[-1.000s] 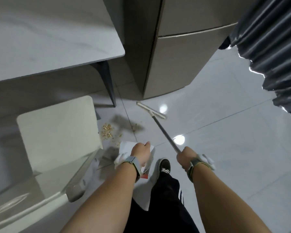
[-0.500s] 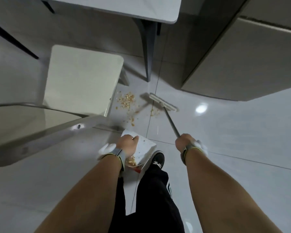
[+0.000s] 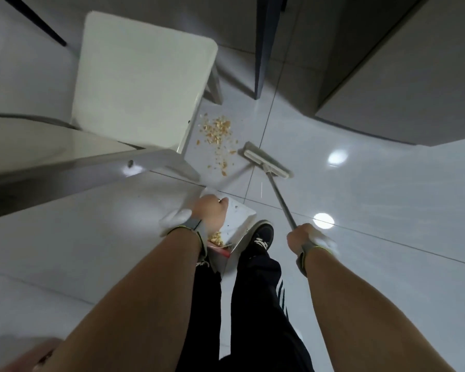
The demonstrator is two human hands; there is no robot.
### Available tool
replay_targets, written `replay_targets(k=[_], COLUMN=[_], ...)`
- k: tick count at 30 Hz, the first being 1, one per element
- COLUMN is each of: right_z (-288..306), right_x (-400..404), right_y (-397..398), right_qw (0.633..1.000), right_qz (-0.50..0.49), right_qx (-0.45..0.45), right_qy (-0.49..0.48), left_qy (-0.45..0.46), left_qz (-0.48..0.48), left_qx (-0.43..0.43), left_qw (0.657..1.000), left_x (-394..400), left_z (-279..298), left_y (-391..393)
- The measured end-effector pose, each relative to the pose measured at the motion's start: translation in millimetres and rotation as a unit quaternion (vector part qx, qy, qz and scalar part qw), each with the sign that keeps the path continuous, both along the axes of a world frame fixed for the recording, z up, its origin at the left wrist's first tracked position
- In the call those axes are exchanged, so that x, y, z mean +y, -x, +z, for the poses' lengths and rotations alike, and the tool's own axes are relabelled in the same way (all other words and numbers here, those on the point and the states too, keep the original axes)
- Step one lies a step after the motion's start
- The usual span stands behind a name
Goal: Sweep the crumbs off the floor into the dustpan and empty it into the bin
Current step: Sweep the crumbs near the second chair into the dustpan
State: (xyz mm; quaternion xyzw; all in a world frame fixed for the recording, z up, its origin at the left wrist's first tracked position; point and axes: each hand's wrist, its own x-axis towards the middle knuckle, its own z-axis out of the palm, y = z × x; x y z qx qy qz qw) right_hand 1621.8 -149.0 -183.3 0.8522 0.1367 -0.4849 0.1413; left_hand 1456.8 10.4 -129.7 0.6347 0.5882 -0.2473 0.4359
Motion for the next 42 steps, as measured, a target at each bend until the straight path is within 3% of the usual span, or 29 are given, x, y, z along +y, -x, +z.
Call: replay_targets(k=[4, 10, 14, 20, 24, 35, 42], right_z=[11.5, 18.6, 15.4, -4.0, -27.2, -15.8, -5.7], right_x=[-43.6, -43.4, 13.9, 80.0, 92.3, -30.5, -57.5], right_y=[42.3, 63.2, 54.2, 51.4, 47.3, -7.6, -14.2], right_qw=[0.999, 0.995, 0.99, 0.96, 0.955, 0.985, 0.988], right_qz=[-0.039, -0.045, 0.085, 0.234, 0.272, 0.151, 0.114], right_qx=[0.008, -0.002, -0.078, -0.105, -0.092, -0.087, -0.091], right_qy=[-0.022, -0.092, -0.079, -0.112, -0.075, 0.005, -0.046], left_qy=[0.009, 0.005, 0.001, 0.02, 0.021, -0.007, -0.001], left_qz=[-0.066, -0.043, -0.027, 0.048, 0.068, 0.096, 0.048], left_qx=[-0.016, -0.036, -0.044, -0.048, -0.036, -0.008, -0.016], left_qw=[0.998, 0.998, 0.999, 0.997, 0.997, 0.995, 0.999], left_x=[6.3, -2.3, -9.9, -22.5, -29.7, -49.1, -57.0], left_z=[7.5, 18.2, 26.7, 27.2, 17.2, 19.9, 32.9], left_y=[20.7, 47.7, 66.1, 79.4, 79.6, 54.3, 44.5])
